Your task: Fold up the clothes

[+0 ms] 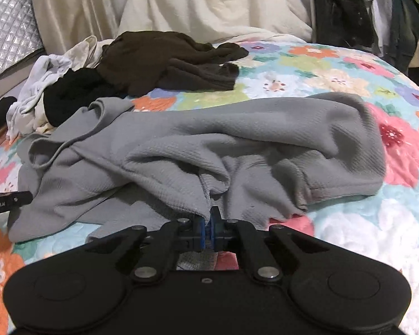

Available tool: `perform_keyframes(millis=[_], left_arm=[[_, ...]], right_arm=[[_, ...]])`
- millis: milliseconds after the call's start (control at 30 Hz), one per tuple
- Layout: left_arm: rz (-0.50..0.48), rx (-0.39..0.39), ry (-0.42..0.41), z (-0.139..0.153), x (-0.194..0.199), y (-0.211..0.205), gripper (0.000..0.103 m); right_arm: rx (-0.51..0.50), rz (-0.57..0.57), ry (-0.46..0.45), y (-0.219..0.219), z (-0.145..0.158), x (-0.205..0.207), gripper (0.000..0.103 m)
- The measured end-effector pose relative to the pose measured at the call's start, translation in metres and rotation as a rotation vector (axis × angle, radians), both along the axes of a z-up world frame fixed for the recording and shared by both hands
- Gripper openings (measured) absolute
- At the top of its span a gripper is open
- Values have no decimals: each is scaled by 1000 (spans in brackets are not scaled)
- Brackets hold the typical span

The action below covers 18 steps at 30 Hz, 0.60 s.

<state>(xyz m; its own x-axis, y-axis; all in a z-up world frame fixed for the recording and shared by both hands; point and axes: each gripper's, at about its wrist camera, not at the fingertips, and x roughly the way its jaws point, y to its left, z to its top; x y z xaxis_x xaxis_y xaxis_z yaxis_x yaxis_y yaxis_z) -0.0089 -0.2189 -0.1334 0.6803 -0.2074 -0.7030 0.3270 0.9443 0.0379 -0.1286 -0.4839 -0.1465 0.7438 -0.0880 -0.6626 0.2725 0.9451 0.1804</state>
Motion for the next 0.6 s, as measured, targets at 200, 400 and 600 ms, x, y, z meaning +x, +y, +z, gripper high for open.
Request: perform_keyframes(millis=[200,400,600], left_arm=[[-33,-14,-18,13,-7,0,6],[-42,-148,33,22,2,15,8],[-70,-200,64,26,4,16,43]], right_arm=[[7,-20,20,6,-9,3,5],[87,-1,40,0,-12,-1,11],[175,10,11,-3,-18,-5,29]])
